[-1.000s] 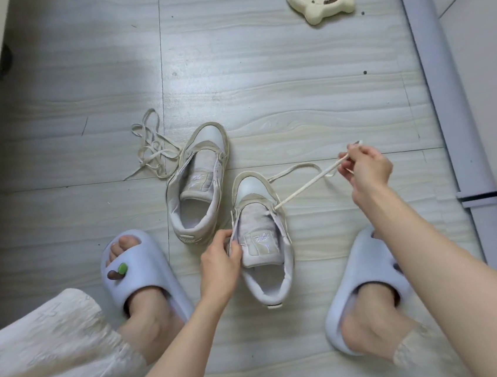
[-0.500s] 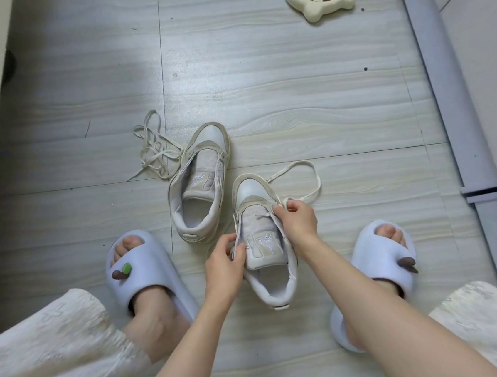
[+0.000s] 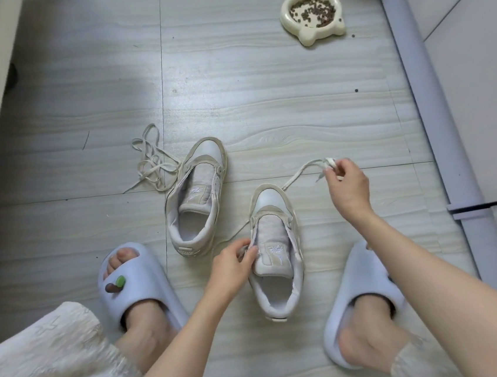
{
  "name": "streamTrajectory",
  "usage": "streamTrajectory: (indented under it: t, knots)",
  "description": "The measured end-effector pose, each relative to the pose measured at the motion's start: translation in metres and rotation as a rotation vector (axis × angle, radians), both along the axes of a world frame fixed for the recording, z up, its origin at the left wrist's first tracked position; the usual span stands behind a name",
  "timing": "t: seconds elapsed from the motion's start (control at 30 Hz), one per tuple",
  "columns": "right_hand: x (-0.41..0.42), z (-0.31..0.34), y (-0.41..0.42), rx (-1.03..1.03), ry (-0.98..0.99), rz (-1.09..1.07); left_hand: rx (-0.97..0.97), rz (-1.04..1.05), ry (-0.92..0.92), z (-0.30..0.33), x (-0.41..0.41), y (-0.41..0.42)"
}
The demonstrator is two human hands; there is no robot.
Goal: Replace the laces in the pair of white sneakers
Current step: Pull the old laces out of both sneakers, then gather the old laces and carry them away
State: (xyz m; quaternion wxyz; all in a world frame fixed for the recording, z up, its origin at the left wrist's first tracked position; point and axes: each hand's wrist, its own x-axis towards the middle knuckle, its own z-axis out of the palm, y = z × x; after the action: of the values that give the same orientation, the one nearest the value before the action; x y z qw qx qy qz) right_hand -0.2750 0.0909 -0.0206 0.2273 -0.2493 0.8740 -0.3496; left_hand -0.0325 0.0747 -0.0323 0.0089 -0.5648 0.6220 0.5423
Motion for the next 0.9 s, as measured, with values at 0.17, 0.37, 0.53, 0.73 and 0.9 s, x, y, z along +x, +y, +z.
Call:
streamTrajectory:
  t: [0.17, 0.37, 0.53, 0.73, 0.9]
  knots:
    - [0.005, 0.006, -0.036, -0.183, -0.081, -0.053, -0.265, -0.062, -0.001, 0.029, -0.02, -0.051]
    - [-0.006, 0.017, -0.104, -0.196, -0.153, 0.131, -0.407, -0.013, 0.187, 0.069, -0.056, -0.153]
    - [-0.003, 0.056, -0.143, -0.266, -0.446, 0.173, -0.472, -0.06, 0.11, 0.1, -0.059, -0.194]
    - [0.003, 0.143, -0.167, -0.377, -0.292, 0.27, -0.709, 0.005, 0.185, 0.171, -0.054, -0.206]
    - [0.017, 0.212, -0.166, -0.4, -0.014, 0.385, -0.786, -0.039, 0.277, 0.251, -0.052, -0.21]
